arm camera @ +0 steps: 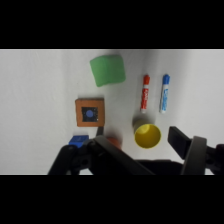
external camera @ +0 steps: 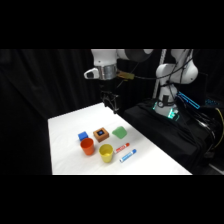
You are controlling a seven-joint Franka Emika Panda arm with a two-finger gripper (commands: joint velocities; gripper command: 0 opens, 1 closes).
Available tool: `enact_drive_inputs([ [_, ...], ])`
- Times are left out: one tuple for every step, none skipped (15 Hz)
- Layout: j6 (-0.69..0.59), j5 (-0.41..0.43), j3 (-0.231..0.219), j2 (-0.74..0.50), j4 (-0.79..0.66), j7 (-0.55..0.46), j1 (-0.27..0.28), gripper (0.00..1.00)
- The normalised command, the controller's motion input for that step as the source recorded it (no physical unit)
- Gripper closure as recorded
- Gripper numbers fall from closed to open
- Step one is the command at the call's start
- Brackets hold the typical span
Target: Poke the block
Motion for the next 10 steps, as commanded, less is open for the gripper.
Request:
enact_drive_inputs([
  [0.01,-0.007,0.008,0.03,0.04,0.01,-0.020,0.00],
  [0.05,-0.038,-0.005,0.07,0.08,0.02,-0.033,0.00],
  [0.06,-0.002,-0.024,0.11,0.13,-0.02,-0.052,0.00],
  [0.10,-0.010,-0.042,0.13,0.16,0.00,-0.071,0.00],
  [0.09,0.031,-0.061,0.15,0.21,-0.06,-0.091,0.00],
  [0.08,0.046,-0.077,0.18,0.25,-0.06,-0.108,0.00],
  [0.08,0.039,-0.087,0.20,0.27,-0.05,-0.119,0.00],
  [0.08,0.046,-0.087,0.19,0.27,-0.07,-0.118,0.00],
  [0.07,0.039,-0.083,0.18,0.26,-0.05,-0.113,0.00],
  [0.08,0.041,-0.075,0.17,0.23,-0.04,-0.104,0.00],
])
